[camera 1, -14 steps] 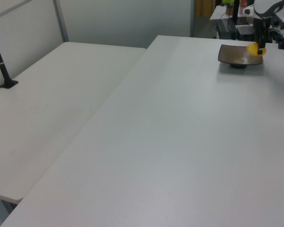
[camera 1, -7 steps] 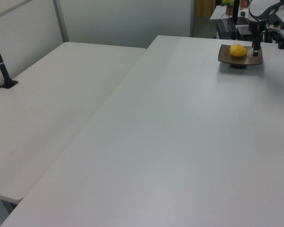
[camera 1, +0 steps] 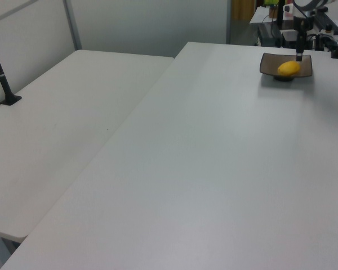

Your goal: Put potatoes on a ceramic plate

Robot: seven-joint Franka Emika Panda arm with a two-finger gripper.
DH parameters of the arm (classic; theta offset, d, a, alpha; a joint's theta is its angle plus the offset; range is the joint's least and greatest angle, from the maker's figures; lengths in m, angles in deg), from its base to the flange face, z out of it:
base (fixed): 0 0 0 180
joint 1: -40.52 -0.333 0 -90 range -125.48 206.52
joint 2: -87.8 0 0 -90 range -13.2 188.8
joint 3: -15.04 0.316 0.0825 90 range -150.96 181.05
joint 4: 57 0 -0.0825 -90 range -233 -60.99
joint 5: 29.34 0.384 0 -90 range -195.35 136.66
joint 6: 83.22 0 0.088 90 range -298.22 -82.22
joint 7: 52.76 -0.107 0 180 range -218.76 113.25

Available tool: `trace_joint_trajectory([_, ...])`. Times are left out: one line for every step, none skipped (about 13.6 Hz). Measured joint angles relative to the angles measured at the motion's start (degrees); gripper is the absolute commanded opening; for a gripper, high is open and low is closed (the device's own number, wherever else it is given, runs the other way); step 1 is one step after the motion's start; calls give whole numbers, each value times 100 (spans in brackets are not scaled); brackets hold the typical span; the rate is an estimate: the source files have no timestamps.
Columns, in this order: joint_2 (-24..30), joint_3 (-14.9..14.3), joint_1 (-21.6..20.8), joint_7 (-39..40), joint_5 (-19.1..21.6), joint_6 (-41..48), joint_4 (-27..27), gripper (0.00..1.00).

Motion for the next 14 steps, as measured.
trace_joint_trajectory([25,81,-9,-178,58,131,63,100])
trace_joint_trajectory([58,169,-35,-382,118,243,96,100])
trace_joint_trajectory([93,257,-100,-634,144,330,109,100])
trace_joint_trajectory([114,307,-170,-849,155,364,116,100])
trace_joint_trajectory([148,358,-273,-1130,163,376,121,100])
trace_joint_trajectory([190,413,-407,-1441,166,380,125,100])
trace_joint_trajectory([236,473,-532,-1730,167,394,128,100])
trace_joint_trajectory([332,591,-720,-2131,167,471,131,100])
trace_joint_trajectory([395,675,-809,-2331,167,544,135,100])
trace_joint_trajectory([508,844,-902,-2597,168,675,136,100])
trace_joint_trajectory([570,967,-949,-2753,169,745,137,100])
trace_joint_trajectory([653,1178,-1029,-2986,170,815,140,100])
trace_joint_trajectory([690,1290,-1114,-3168,170,820,142,100])
trace_joint_trajectory([742,1397,-1317,-3435,171,820,148,100])
